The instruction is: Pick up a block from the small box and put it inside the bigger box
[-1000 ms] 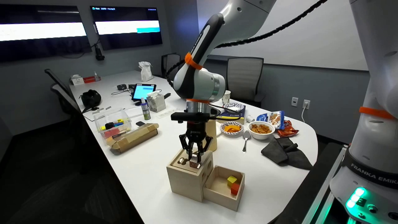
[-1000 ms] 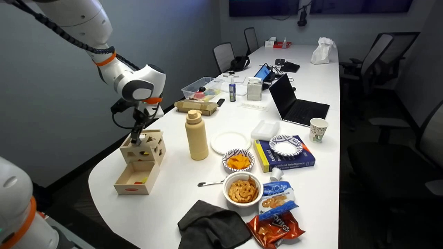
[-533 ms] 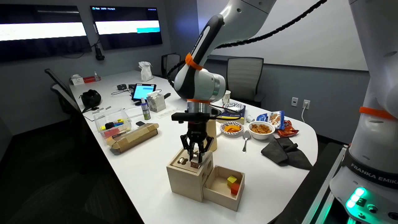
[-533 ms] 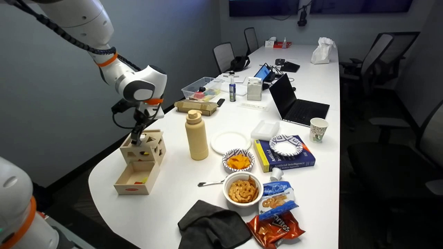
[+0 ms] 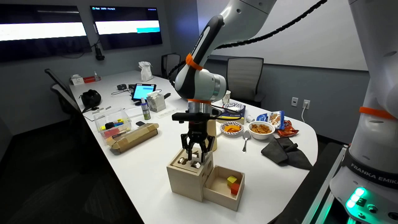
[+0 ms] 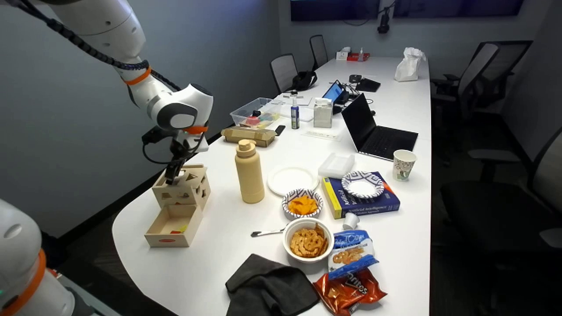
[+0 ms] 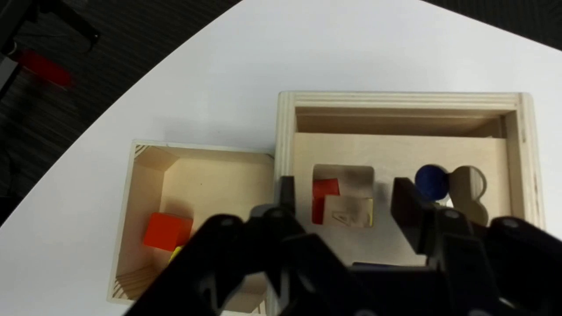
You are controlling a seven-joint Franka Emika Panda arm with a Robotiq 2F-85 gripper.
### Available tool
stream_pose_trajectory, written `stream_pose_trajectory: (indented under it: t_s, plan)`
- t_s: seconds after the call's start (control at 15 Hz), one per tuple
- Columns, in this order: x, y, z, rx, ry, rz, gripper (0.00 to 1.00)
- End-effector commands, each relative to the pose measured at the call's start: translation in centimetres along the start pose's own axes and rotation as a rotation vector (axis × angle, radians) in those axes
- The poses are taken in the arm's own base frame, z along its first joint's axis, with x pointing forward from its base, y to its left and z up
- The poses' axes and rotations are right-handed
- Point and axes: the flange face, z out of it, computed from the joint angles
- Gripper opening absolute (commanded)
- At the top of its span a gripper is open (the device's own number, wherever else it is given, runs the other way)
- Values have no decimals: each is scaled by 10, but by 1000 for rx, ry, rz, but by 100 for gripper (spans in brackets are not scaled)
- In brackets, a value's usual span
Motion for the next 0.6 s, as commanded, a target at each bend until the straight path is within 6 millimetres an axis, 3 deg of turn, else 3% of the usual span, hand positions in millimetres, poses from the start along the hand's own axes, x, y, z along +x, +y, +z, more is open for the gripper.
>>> stream_pose_trajectory:
  t_s: [0.0,0.13,0.53]
  plan:
    - [-3,-1,-8,28,-35,-8,91]
    - [-5,0,-12,37,-41,-11,100]
    - [-15,2,-34,58,-18,-35,100]
